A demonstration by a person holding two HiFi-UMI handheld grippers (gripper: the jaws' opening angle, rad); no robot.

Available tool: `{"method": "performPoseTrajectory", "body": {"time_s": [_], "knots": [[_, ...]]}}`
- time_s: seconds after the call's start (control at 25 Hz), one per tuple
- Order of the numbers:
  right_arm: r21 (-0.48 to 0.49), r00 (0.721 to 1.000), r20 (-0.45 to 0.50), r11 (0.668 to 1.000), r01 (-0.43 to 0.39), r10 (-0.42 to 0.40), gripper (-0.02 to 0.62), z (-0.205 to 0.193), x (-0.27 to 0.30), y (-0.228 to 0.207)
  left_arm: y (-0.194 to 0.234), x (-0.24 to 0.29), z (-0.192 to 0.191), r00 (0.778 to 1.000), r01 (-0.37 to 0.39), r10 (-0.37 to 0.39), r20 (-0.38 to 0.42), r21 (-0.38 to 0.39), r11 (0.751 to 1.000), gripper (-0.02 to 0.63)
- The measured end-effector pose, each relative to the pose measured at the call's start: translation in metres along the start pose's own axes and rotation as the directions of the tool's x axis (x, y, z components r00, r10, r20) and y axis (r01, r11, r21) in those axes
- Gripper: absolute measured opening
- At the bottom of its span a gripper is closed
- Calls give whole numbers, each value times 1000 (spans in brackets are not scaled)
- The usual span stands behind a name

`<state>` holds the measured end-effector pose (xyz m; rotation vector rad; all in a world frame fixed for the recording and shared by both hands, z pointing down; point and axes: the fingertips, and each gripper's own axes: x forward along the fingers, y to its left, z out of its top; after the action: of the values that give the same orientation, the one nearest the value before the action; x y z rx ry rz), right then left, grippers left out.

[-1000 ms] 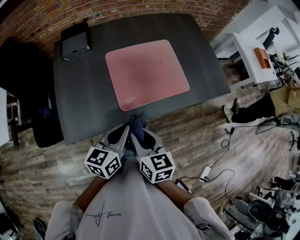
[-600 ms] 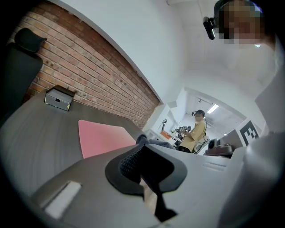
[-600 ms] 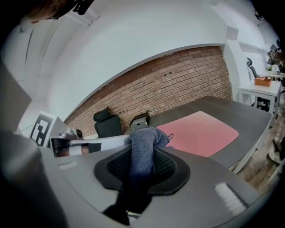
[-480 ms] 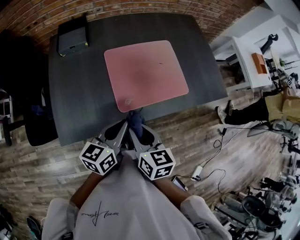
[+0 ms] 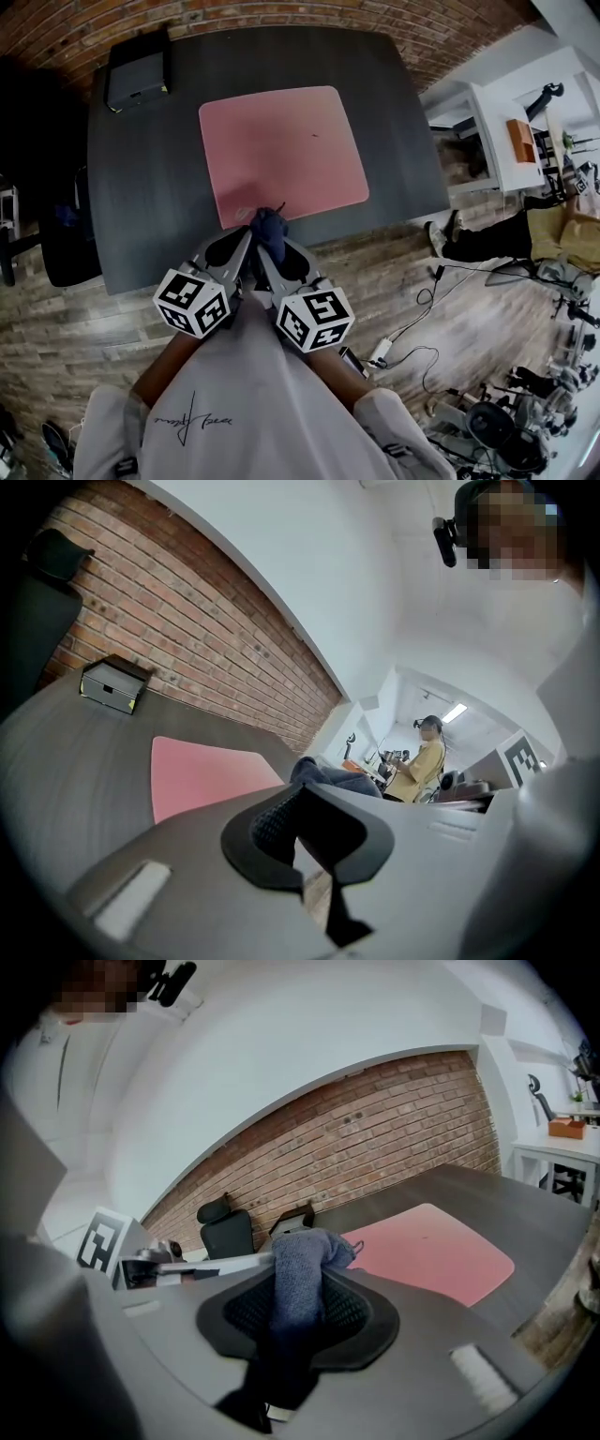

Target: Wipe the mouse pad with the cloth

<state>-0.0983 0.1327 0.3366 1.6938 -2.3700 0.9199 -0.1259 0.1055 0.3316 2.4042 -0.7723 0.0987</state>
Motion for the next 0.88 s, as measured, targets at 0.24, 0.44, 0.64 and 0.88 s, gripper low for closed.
{"method": "performPoseTrajectory", "body": {"time_s": [0.24, 0.44, 0.64, 0.88], "knots": [[-54, 999, 7, 997, -46, 47, 107, 34, 5, -38, 3, 44, 12, 999, -33, 33, 1, 17, 999, 12], [-59, 999, -6, 997, -41, 41, 107, 55, 8, -87, -1, 83, 23, 997, -71, 71, -1, 49, 996, 12], [-84, 998, -7, 994, -69, 68, 107, 79, 15, -126, 7, 111, 30, 990, -141, 141, 4, 51, 989, 11], [-67, 996, -18, 994, -84, 83, 107, 90, 20, -183, 11, 135, 24, 969, -246, 246, 11, 48, 968, 11]]}}
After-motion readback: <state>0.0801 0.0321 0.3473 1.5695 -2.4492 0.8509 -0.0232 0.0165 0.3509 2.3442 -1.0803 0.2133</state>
